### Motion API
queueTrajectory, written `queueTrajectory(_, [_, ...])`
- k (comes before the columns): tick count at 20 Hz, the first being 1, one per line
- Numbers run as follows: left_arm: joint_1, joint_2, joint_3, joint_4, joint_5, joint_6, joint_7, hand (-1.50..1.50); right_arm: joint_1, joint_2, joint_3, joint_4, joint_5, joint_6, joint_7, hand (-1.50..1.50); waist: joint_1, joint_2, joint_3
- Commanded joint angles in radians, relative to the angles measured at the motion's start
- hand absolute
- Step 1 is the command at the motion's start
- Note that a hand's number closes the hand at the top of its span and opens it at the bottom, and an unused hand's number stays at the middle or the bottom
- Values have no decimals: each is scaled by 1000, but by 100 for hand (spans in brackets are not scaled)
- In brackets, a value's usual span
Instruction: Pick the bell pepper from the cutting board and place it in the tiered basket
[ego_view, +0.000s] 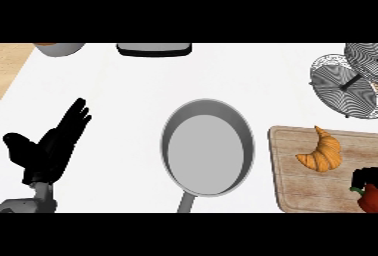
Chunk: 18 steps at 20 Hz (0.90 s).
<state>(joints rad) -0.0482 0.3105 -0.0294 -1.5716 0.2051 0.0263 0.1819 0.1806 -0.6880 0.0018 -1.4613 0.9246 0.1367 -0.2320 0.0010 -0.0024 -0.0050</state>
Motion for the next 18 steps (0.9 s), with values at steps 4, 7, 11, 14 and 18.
queueTrajectory(4, [-50, -28, 21, 46, -27, -8, 21, 0, -21, 50, 28, 70, 140, -123, -65, 150, -4, 3, 5])
queueTrajectory(7, [-27, -1, 24, 8, -6, -28, 8, 0, -138, -161, -203, 401, -40, -86, -277, 150, 24, 14, 11])
queueTrajectory(11, [-29, -11, 10, 5, -1, -39, 2, 0, -168, -287, -306, 535, -88, -41, -337, 150, 39, 29, 20])
queueTrajectory(14, [-28, -29, -8, 15, -13, -31, -3, 0, -243, -318, -383, 633, -145, -78, -410, 150, 48, 26, 21])
queueTrajectory(18, [-34, -17, 7, 33, -1, -43, 6, 0, -317, -302, -482, 719, -238, -162, -520, 150, 39, 21, 24])
